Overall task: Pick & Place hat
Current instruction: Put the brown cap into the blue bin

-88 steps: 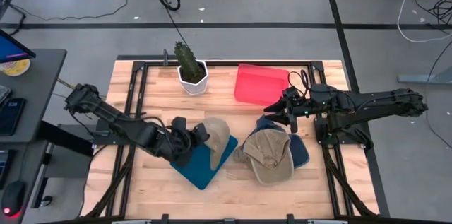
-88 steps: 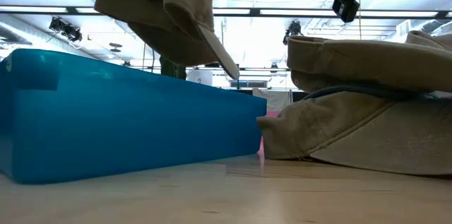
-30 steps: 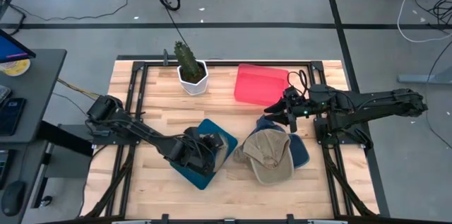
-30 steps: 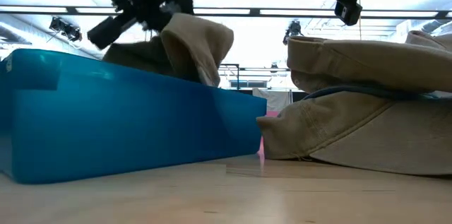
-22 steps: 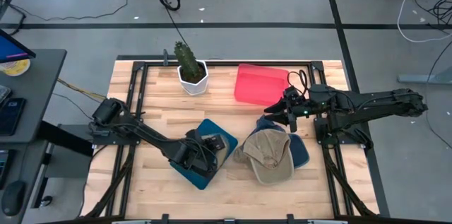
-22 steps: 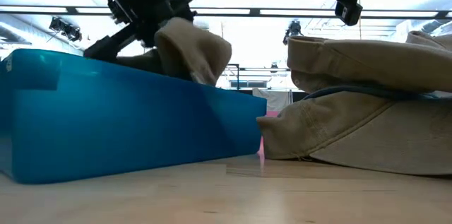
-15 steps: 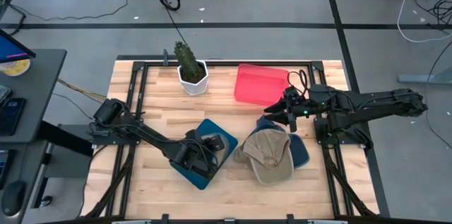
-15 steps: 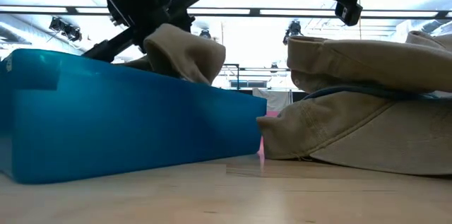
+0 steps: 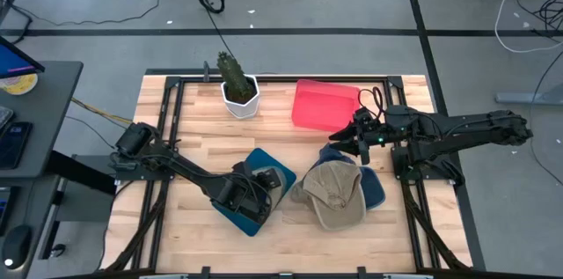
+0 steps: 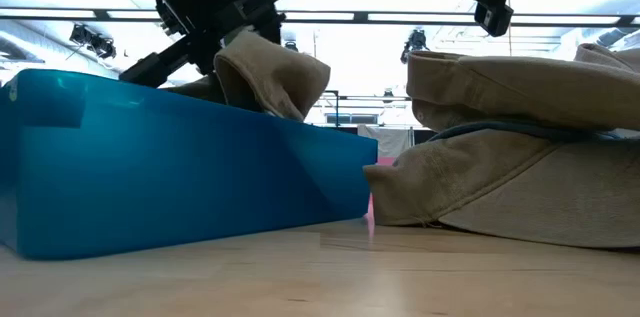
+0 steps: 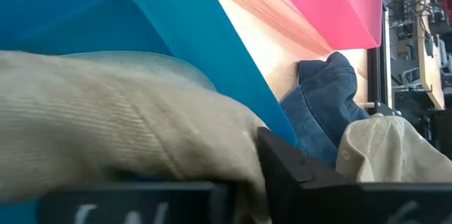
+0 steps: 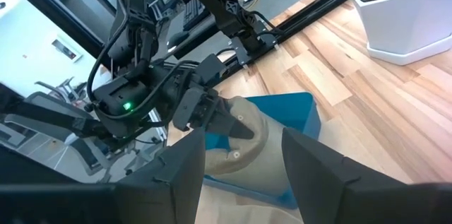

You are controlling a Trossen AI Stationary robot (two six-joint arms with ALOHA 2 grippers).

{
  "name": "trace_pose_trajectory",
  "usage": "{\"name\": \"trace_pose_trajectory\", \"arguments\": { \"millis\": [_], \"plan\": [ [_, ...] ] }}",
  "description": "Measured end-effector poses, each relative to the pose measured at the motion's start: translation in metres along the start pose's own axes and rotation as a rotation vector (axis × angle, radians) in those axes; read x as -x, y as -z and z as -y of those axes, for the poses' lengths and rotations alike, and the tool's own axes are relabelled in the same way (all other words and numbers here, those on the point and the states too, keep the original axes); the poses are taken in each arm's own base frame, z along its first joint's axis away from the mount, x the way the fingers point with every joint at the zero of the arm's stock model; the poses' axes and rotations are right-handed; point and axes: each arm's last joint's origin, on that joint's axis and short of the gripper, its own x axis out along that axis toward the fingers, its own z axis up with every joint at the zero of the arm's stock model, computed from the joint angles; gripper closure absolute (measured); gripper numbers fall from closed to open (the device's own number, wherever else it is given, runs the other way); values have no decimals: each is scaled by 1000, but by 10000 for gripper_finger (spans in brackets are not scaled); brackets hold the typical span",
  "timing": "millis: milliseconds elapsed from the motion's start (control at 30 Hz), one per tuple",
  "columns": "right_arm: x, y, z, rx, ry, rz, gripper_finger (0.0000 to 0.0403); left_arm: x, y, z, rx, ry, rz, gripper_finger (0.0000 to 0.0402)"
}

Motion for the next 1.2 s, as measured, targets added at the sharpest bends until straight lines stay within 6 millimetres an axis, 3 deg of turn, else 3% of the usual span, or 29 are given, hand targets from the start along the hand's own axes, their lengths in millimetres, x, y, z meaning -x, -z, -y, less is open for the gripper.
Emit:
{"name": "trace_pose_trajectory", "arguments": {
  "millis": [300,500,633,1200],
  "plan": [
    [0,0,0,-5,0,0,211,13,-10,7,-35,6,-16,187],
    [0,0,0,-9,-5,-7,211,24,-18,15,-47,35,-36,121],
    [0,1,0,-19,-2,-11,211,35,-26,22,-57,51,-69,104],
    [0,4,2,-21,18,-43,211,72,-47,37,-86,64,-290,104]
  ]
}}
